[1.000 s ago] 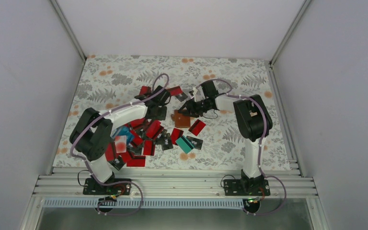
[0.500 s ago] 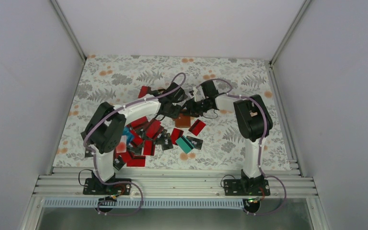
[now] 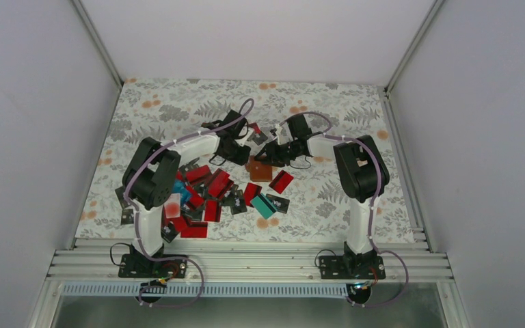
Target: Put the credit cards into the card holder
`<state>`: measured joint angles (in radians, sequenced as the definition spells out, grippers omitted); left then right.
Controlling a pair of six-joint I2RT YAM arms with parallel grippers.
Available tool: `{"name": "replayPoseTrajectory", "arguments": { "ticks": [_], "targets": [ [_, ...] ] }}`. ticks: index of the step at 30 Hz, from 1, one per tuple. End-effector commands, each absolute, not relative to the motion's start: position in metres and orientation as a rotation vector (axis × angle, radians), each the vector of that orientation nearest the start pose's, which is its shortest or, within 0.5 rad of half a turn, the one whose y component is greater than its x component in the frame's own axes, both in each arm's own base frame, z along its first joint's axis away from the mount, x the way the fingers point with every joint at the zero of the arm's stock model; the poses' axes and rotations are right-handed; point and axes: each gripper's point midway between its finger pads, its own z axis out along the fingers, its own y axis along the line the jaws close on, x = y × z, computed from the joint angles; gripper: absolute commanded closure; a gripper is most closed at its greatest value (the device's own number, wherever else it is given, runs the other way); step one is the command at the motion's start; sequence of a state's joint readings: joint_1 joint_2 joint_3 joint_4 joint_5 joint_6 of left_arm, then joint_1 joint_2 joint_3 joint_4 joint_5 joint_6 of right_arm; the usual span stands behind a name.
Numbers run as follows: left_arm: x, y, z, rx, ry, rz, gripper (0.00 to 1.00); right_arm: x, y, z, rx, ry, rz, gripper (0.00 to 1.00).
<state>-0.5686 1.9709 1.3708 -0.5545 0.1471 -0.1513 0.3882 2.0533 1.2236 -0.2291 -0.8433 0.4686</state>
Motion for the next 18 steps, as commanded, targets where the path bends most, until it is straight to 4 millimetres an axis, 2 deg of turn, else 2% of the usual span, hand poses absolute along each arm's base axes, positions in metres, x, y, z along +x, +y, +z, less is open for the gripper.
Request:
{"name": "replayPoseTrajectory", "arguments": {
  "ticks": [1, 5, 10, 18],
  "targets": [
    [0.368, -0.278, 0.045, 0.697, 2.679, -0.557, 0.74, 0.357, 0.269, 0.016, -0.143, 2.806, 1.222, 0.55],
    [0.365, -0.284, 0.046, 0.726, 2.649, -0.669, 0.79, 0.357, 0.269, 0.015, -0.141, 2.81, 1.223, 0.55],
    [0.37, -0.281, 0.041, 0.711, 2.65, -0.703, 0.86, 0.358, 0.269, 0.016, -0.142, 2.808, 1.221, 0.55],
    [0.372, -0.273, 0.031, 0.7, 2.667, -0.716, 0.87, 0.357, 0.269, 0.015, -0.141, 2.813, 1.216, 0.55]
  ]
}}
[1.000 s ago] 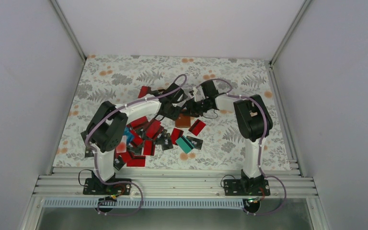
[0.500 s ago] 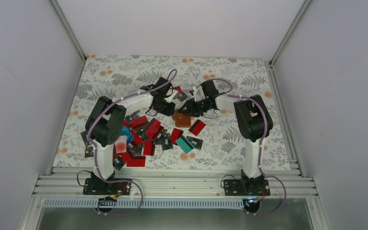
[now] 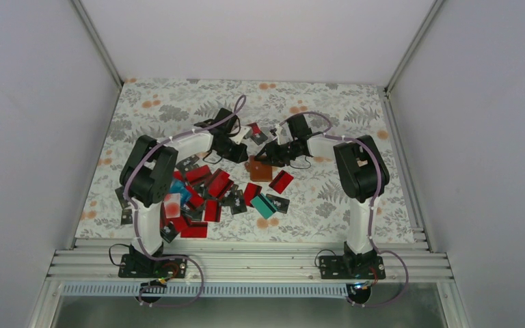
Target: Put the credit cards into the card holder
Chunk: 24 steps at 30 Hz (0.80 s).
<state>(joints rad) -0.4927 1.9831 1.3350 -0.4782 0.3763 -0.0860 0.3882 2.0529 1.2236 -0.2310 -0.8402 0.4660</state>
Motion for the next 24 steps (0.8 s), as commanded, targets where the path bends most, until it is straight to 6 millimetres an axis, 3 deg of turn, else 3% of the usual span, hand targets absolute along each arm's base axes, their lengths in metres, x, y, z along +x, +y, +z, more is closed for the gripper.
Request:
{"name": "replayPoseTrajectory", "arguments": {
  "ticks": [1, 14, 24],
  "targets": [
    [0.371, -0.274, 0.03, 0.704, 2.667, -0.721, 0.87, 0.357, 0.269, 0.015, -0.141, 2.812, 1.216, 0.55],
    [0.366, -0.28, 0.022, 0.728, 2.677, -0.8, 0.88, 0.357, 0.268, 0.012, -0.138, 2.819, 1.21, 0.55],
    [0.365, -0.284, 0.033, 0.718, 2.639, -0.857, 0.87, 0.356, 0.268, 0.011, -0.137, 2.823, 1.211, 0.55]
  ]
}}
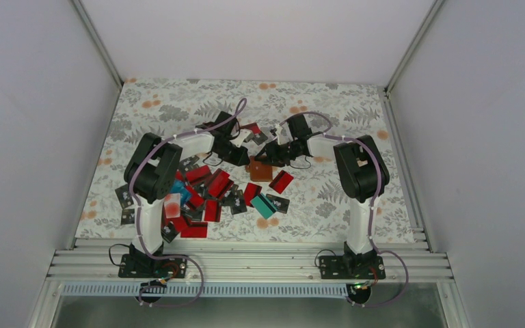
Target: Put the credit cards into the card holder
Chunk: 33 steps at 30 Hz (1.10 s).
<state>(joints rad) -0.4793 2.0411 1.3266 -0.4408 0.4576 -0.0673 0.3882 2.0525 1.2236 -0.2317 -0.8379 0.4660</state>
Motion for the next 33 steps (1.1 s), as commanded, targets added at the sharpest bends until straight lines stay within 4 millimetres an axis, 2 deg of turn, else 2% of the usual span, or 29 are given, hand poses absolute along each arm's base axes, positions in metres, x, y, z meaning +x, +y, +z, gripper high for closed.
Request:
{"name": "replayPoseTrajectory", "arguments": {
  "ticks": [1, 15, 22, 26, 33],
  "targets": [
    [0.365, -0.284, 0.034, 0.719, 2.633, -0.866, 0.87, 0.356, 0.268, 0.012, -0.137, 2.821, 1.211, 0.55],
    [0.355, -0.284, 0.04, 0.73, 2.623, -0.916, 0.85, 0.356, 0.268, 0.012, -0.138, 2.821, 1.211, 0.55],
    [0.343, -0.281, 0.038, 0.708, 2.624, -0.945, 0.9, 0.357, 0.268, 0.012, -0.141, 2.822, 1.204, 0.55],
    [0.337, -0.277, 0.036, 0.676, 2.631, -0.939, 0.97, 0.356, 0.268, 0.009, -0.158, 2.832, 1.192, 0.55],
    [0.323, -0.273, 0.035, 0.57, 2.64, -0.967, 0.98, 0.358, 0.274, 0.007, -0.276, 2.817, 1.137, 0.54]
  ]
}}
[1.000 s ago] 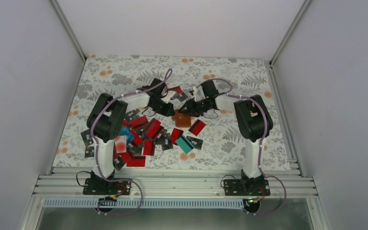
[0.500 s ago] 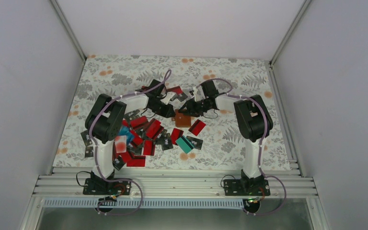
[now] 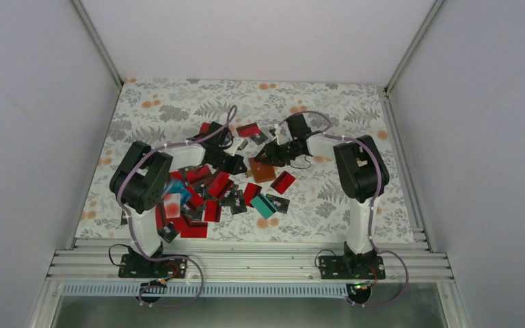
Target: Put the credit cards into the card holder
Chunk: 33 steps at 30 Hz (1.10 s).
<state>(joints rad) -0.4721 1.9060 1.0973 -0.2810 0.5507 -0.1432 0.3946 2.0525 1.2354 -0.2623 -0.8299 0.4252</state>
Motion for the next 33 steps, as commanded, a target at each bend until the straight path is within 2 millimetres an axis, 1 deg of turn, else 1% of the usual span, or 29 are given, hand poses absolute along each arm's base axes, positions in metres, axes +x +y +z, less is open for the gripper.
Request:
{"name": "replayPoseTrajectory", "arguments": {
  "ticks": [1, 5, 8, 11, 13, 14, 16, 18, 20, 21, 23, 28, 31, 33],
  "targets": [
    [0.321, -0.273, 0.038, 0.56, 2.633, -0.969, 0.98, 0.358, 0.276, 0.007, -0.302, 2.812, 1.129, 0.54],
    [0.312, -0.269, 0.05, 0.503, 2.615, -0.965, 0.98, 0.353, 0.289, 0.004, -0.416, 2.798, 1.107, 0.54],
    [0.313, -0.261, 0.065, 0.465, 2.589, -0.907, 0.95, 0.347, 0.299, 0.004, -0.505, 2.787, 1.103, 0.54],
    [0.318, -0.249, 0.075, 0.443, 2.577, -0.795, 0.89, 0.338, 0.307, 0.004, -0.576, 2.779, 1.107, 0.54],
    [0.32, -0.243, 0.083, 0.438, 2.563, -0.743, 0.81, 0.332, 0.309, 0.003, -0.605, 2.78, 1.105, 0.54],
    [0.32, -0.241, 0.085, 0.434, 2.564, -0.719, 0.79, 0.33, 0.31, 0.002, -0.616, 2.781, 1.101, 0.54],
    [0.321, -0.241, 0.09, 0.415, 2.572, -0.683, 0.77, 0.327, 0.311, 0.001, -0.62, 2.788, 1.09, 0.54],
    [0.318, -0.25, 0.092, 0.411, 2.586, -0.649, 0.77, 0.328, 0.31, 0.0, -0.599, 2.799, 1.062, 0.54],
    [0.317, -0.257, 0.092, 0.387, 2.611, -0.565, 0.76, 0.33, 0.306, -0.003, -0.556, 2.823, 1.023, 0.55],
    [0.315, -0.255, 0.085, 0.355, 2.649, -0.502, 0.75, 0.331, 0.303, -0.005, -0.52, 2.841, 0.995, 0.55],
    [0.316, -0.253, 0.079, 0.268, 2.692, -0.423, 0.74, 0.33, 0.299, -0.01, -0.437, 2.882, 0.968, 0.56],
    [0.305, -0.266, 0.075, 0.228, 2.705, -0.42, 0.74, 0.309, 0.287, -0.019, -0.205, 2.971, 0.986, 0.57],
    [0.298, -0.272, 0.068, 0.239, 2.727, -0.396, 0.74, 0.303, 0.287, -0.01, -0.153, 2.953, 1.037, 0.57],
    [0.294, -0.276, 0.059, 0.244, 2.748, -0.392, 0.75, 0.305, 0.292, 0.002, -0.166, 2.918, 1.083, 0.56]
  ]
}}
